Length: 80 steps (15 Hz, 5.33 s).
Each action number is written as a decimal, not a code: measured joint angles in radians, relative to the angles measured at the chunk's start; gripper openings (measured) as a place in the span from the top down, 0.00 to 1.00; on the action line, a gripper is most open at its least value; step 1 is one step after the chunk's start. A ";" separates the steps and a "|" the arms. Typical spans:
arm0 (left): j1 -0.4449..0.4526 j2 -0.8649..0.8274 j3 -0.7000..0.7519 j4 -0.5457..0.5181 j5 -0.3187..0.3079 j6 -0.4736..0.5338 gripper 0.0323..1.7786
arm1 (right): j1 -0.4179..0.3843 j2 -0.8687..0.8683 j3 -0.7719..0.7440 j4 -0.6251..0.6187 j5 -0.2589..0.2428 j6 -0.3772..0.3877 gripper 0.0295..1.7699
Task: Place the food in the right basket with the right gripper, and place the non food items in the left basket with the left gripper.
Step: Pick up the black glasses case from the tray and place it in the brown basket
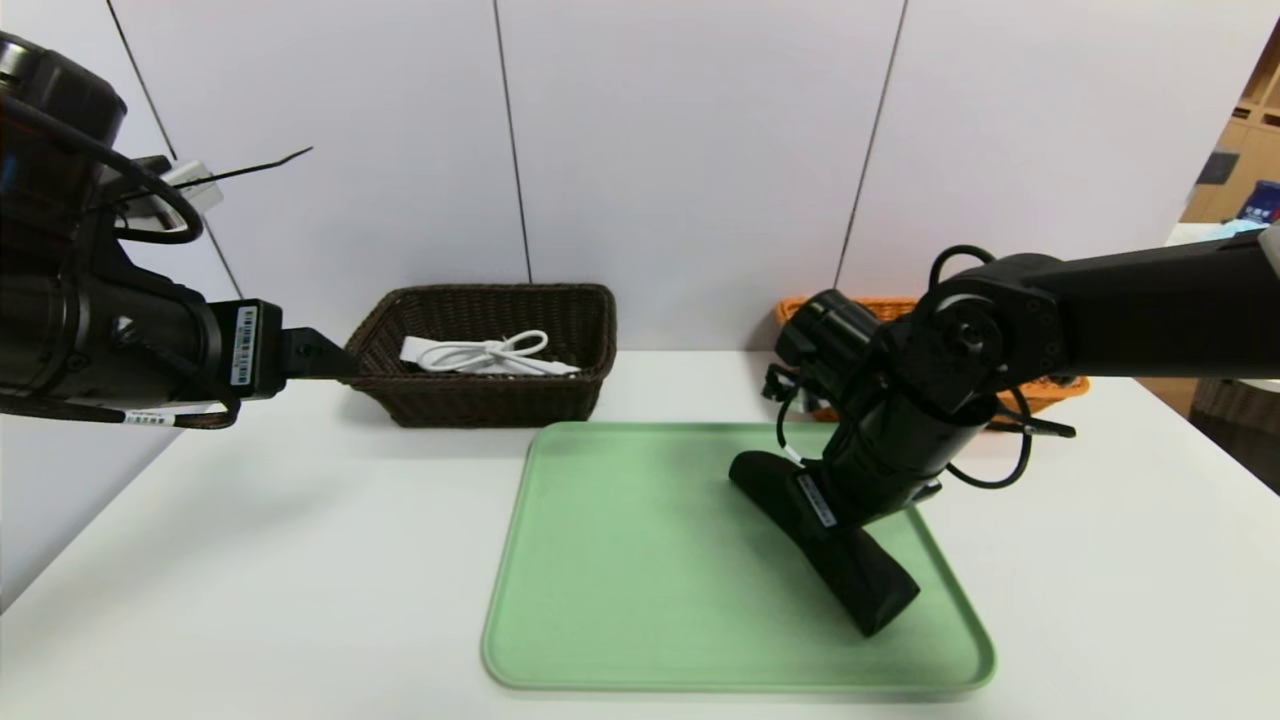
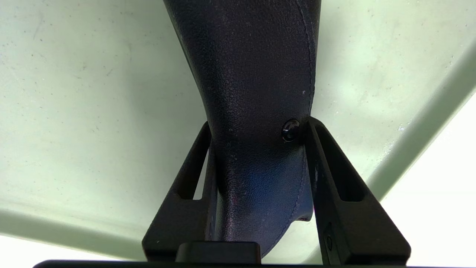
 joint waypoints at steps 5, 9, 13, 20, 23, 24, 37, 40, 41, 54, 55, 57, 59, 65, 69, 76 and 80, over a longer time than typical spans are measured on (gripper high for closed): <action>0.000 0.004 0.003 0.000 -0.001 -0.004 0.05 | 0.004 -0.039 -0.003 -0.064 -0.024 0.003 0.71; 0.000 0.004 0.013 -0.001 -0.001 -0.005 0.05 | 0.014 -0.073 -0.001 -0.067 -0.029 0.004 0.86; 0.000 0.004 0.019 -0.001 -0.003 -0.018 0.05 | 0.031 -0.098 -0.010 -0.067 -0.032 0.006 0.89; 0.000 0.004 0.021 -0.001 -0.003 -0.018 0.05 | 0.031 -0.100 0.003 -0.069 -0.050 0.004 0.90; -0.001 0.004 0.021 -0.001 -0.002 -0.018 0.05 | 0.032 -0.100 0.005 -0.069 -0.054 0.004 0.90; -0.001 0.004 0.021 -0.001 -0.003 -0.018 0.05 | 0.032 -0.100 0.005 -0.069 -0.054 0.003 0.90; -0.002 0.009 0.040 -0.002 -0.003 -0.019 0.05 | 0.055 -0.193 -0.020 -0.198 -0.105 -0.023 0.91; -0.005 0.009 0.052 -0.003 -0.002 -0.019 0.05 | 0.076 -0.211 -0.042 -0.323 -0.123 -0.072 0.91; -0.005 0.009 0.057 -0.001 -0.001 -0.021 0.05 | 0.082 -0.209 -0.071 -0.347 -0.135 -0.084 0.91; -0.004 -0.083 0.230 -0.001 0.003 -0.040 0.05 | 0.130 0.122 -0.447 -0.730 -0.188 -0.308 0.91; -0.004 -0.097 0.247 -0.001 0.005 -0.040 0.05 | 0.135 0.139 -0.447 -0.781 -0.188 -0.326 0.91; -0.003 -0.122 0.272 0.000 0.006 -0.045 0.05 | 0.154 0.164 -0.449 -0.875 -0.185 -0.372 0.91; -0.003 -0.142 0.298 0.001 0.006 -0.048 0.05 | 0.187 0.183 -0.449 -0.912 -0.183 -0.411 0.91; -0.003 -0.202 0.380 0.002 0.008 -0.047 0.05 | 0.261 0.236 -0.449 -0.994 -0.180 -0.524 0.91; -0.003 -0.227 0.419 0.001 0.007 -0.047 0.05 | 0.260 0.266 -0.449 -1.033 -0.181 -0.573 0.91; -0.003 -0.233 0.440 -0.001 0.006 -0.046 0.05 | 0.250 0.287 -0.449 -1.091 -0.177 -0.694 0.92; -0.003 -0.228 0.446 -0.001 0.006 -0.046 0.05 | 0.238 0.298 -0.449 -1.092 -0.176 -0.712 0.92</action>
